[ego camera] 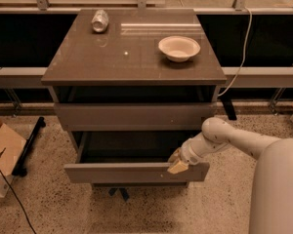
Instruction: Open middle drawer
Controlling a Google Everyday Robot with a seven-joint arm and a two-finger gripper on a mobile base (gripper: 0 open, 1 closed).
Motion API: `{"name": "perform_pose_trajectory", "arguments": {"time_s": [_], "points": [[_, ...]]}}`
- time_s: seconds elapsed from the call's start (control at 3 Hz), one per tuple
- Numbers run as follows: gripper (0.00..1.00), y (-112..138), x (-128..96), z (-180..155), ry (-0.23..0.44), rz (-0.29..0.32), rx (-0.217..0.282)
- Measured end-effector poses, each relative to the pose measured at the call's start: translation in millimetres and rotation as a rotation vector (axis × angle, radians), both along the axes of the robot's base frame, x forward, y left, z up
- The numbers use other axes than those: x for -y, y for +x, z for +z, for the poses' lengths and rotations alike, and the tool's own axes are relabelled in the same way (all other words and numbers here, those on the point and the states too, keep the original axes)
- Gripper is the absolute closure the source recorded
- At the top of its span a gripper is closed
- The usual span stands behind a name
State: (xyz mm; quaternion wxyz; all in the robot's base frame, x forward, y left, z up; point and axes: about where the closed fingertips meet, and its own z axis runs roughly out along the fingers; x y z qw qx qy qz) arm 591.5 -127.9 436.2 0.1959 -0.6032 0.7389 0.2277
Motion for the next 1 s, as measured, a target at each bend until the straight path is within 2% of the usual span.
{"name": "perform_pose_trajectory", "arguments": {"time_s": [0.33, 0.67, 1.0], "points": [[0.0, -0.6, 0.2, 0.2, -0.004, 0.0, 0.002], [0.0, -7.5, 2.8, -0.7, -0.078, -0.002, 0.023], [0.0, -10.8, 3.3, -7.0, -0.133, 0.001, 0.012]]}}
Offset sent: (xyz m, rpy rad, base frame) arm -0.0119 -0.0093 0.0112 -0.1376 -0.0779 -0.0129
